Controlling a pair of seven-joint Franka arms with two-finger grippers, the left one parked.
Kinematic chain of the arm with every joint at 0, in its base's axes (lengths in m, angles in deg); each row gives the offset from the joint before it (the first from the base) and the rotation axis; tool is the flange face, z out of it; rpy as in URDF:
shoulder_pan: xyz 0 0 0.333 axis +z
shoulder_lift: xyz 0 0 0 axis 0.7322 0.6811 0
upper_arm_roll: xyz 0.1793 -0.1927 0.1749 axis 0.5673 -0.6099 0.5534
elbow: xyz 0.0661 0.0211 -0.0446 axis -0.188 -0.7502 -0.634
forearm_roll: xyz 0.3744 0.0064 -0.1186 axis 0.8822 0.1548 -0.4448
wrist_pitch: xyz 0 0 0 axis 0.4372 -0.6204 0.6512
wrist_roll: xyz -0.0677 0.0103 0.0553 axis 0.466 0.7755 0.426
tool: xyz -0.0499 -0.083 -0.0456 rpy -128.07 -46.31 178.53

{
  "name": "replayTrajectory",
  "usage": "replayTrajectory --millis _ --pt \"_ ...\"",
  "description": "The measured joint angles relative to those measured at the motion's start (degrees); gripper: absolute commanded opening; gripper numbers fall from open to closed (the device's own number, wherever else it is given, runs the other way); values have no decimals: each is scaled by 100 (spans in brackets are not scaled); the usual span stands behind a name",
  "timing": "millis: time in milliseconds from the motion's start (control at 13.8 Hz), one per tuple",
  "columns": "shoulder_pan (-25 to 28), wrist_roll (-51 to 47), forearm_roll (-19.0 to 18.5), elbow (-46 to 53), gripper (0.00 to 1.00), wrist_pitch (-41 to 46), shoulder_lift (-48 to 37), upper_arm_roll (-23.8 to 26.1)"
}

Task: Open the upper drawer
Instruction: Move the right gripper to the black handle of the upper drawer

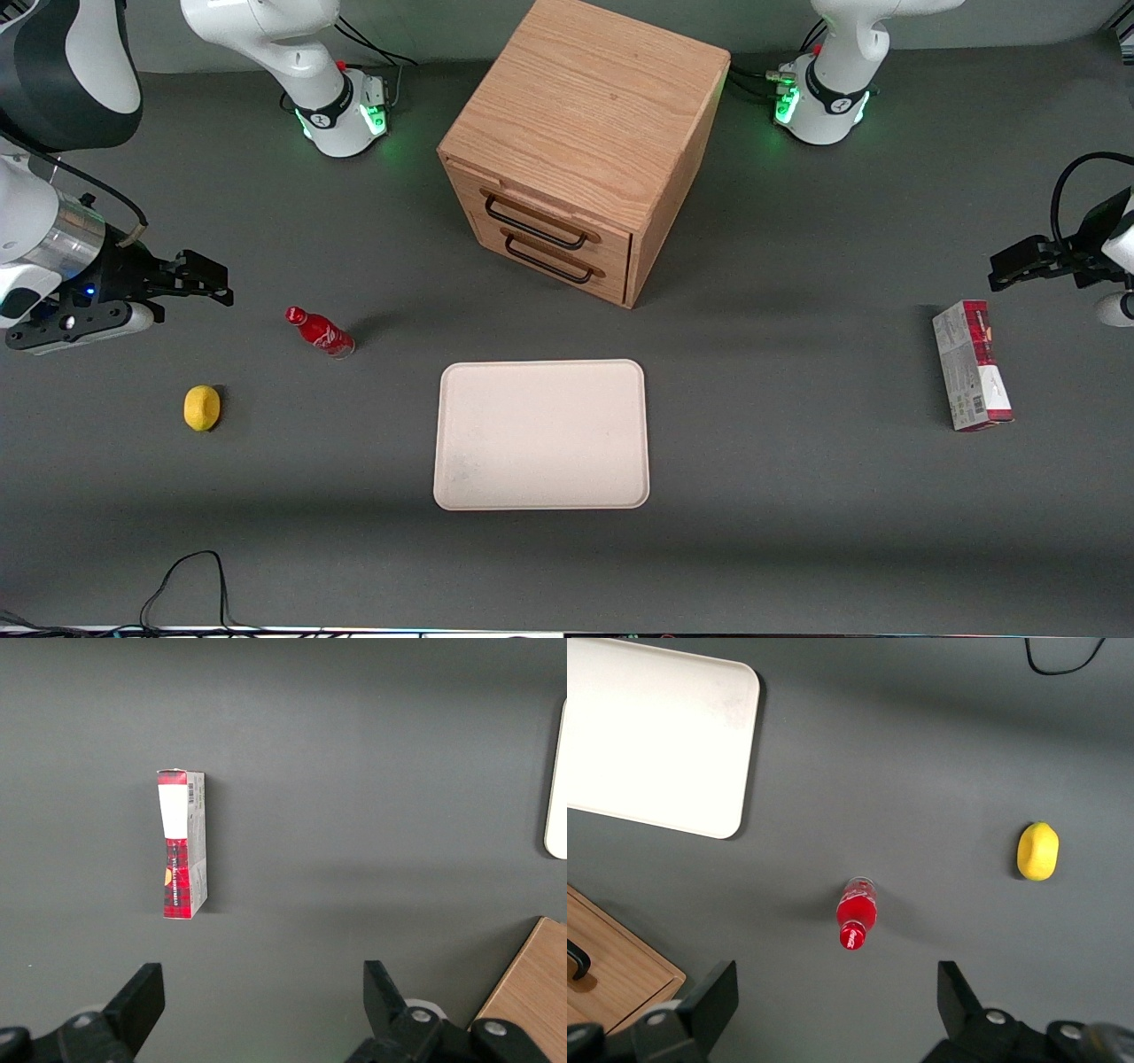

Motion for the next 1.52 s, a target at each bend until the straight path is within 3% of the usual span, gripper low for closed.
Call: replayTrajectory --millis 943,1523 --pt "25 133 9 288 100 258 54 77" --pt "936 131 48 606 100 334 305 160"
